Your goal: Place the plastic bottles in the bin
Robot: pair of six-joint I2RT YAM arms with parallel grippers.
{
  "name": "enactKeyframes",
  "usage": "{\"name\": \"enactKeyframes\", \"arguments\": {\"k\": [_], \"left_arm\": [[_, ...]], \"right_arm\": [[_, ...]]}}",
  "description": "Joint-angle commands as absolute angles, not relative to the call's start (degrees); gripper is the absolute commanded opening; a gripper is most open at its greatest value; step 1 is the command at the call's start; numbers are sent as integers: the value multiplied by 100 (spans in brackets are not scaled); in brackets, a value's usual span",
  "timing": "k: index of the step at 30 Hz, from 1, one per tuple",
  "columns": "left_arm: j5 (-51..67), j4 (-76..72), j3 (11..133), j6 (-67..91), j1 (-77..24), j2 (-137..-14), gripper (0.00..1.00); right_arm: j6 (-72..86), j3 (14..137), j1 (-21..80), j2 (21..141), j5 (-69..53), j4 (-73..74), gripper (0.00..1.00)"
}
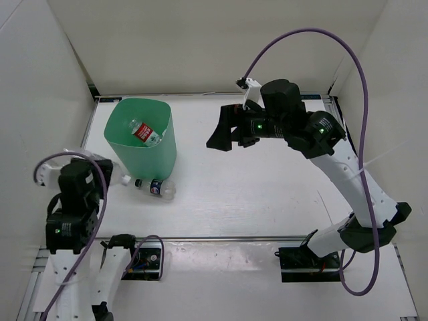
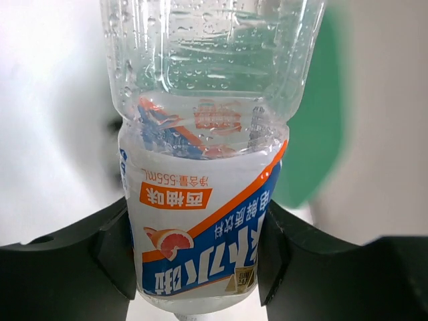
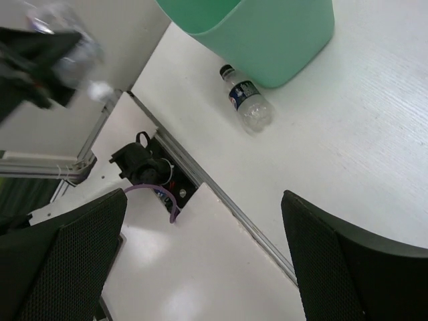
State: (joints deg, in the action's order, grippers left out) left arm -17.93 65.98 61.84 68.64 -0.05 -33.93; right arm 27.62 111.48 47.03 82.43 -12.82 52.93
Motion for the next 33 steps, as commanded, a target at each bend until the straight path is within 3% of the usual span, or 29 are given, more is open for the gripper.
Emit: {"name": "enactKeyframes", "arguments": {"k": [1,9,15,17,18,19,20,27,30,33], "left_arm": [[-2531,6313,7065,5613,35,-3743,38],[-2285,4193,8049,4193,-17,-5814,39],[-3409,3727,8226,3473,-1299,-7002,43],[-3594,3727,8296,3410,-1650,-7171,55],[-3908,3727,8349,3410,-1739,-7172,70],[-4120,3727,8350,3610,-1819,-7224,92],[-4261,3727,8350,3664,-1872,-7225,100],[-3869,4919,9421,4067,-1671,-6926,100],[-2754,5369,8801,5271,-1372,-6461,100],[-1734,5449,7404,6585,-1318,-5899,100]], "right_arm": [[2575,10960,4649,8069,-1345,5133,100],[2575,10837,4201,8182,-1898,4966,100],[2452,10837,3675,8183,-2039,4966,100],[2452,10723,3499,8060,-2232,4966,100],[2452,10723,3289,8060,-2319,4966,100],[2504,10670,3183,7990,-2407,4966,100],[2505,10670,3077,7937,-2495,4966,100],[2628,11118,2022,7884,-3103,5370,100],[2628,11416,1951,7813,-2744,5440,100],[2575,11610,1951,7813,-2620,5511,100]]}}
